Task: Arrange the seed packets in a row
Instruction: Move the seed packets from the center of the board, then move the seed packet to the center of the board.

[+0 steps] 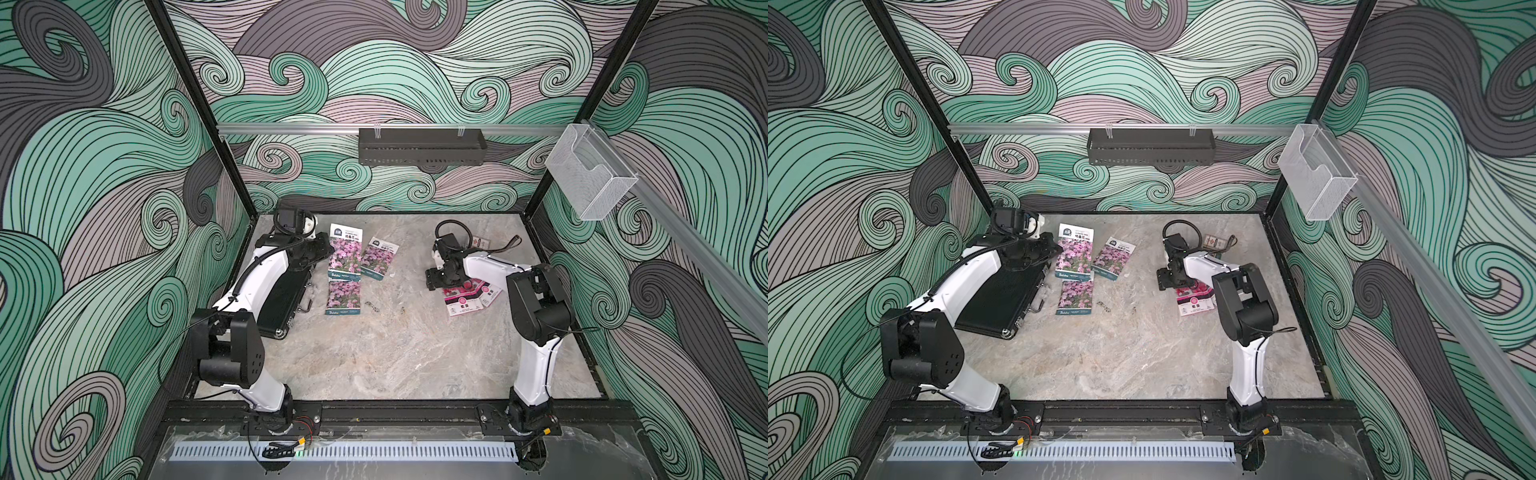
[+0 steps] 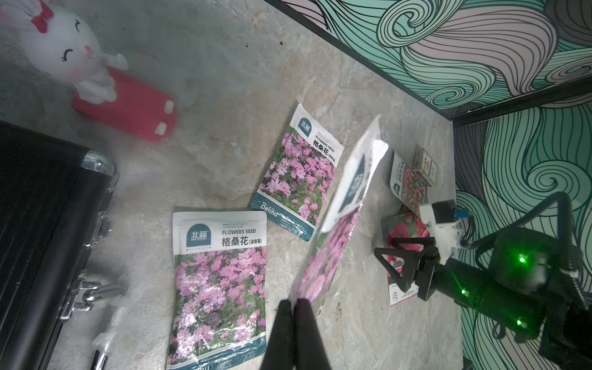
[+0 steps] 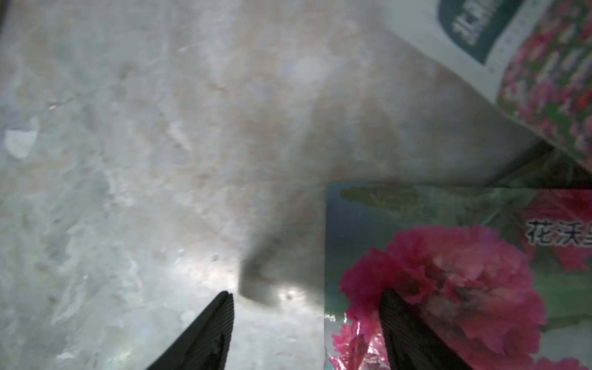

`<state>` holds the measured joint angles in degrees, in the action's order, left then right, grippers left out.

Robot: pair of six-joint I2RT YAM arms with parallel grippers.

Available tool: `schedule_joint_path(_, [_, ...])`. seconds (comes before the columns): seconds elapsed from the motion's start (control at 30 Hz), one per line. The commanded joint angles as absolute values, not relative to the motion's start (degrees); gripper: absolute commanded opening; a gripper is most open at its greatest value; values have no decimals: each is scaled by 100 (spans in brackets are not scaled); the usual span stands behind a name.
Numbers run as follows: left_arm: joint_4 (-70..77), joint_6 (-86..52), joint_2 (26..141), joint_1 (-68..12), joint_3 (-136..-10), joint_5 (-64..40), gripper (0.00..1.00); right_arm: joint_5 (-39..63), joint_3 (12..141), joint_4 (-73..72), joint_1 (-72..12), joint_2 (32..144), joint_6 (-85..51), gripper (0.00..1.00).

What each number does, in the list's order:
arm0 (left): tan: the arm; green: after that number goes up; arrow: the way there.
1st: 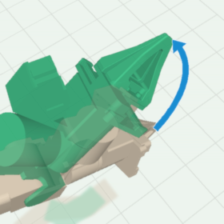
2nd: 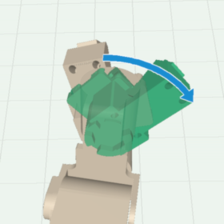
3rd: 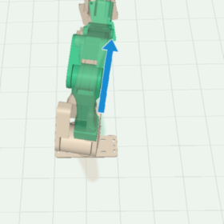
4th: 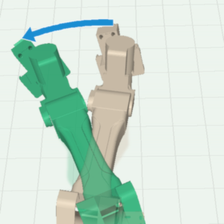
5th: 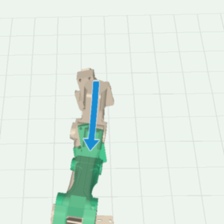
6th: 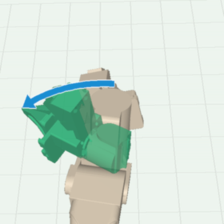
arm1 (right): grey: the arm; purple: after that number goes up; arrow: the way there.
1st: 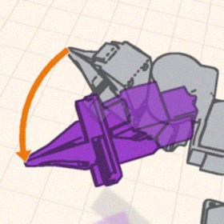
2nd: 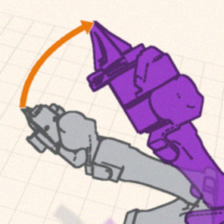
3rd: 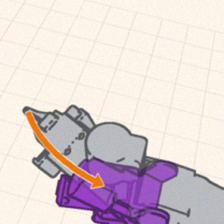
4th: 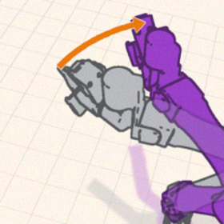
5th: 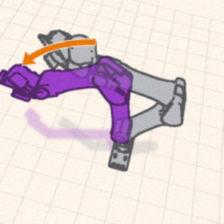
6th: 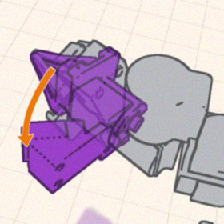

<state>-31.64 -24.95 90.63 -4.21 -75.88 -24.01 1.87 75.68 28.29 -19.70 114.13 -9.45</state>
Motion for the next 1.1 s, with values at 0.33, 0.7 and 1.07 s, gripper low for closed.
schedule_joint_path(0.33, [-3079,-2517,9162,-439,-7618,-2505,0,1656,8625,2895,-2507,11060,-1522,74])
schedule_joint_path(0.7, [-2641,-3039,9421,-1109,-7457,-2549,0,2607,8131,1825,-1837,10640,-2235,73])
schedule_joint_path(1.07, [-2670,-3218,8889,-1456,-7066,-1995,0,3326,8746,1655,-1909,11322,-2345,74])
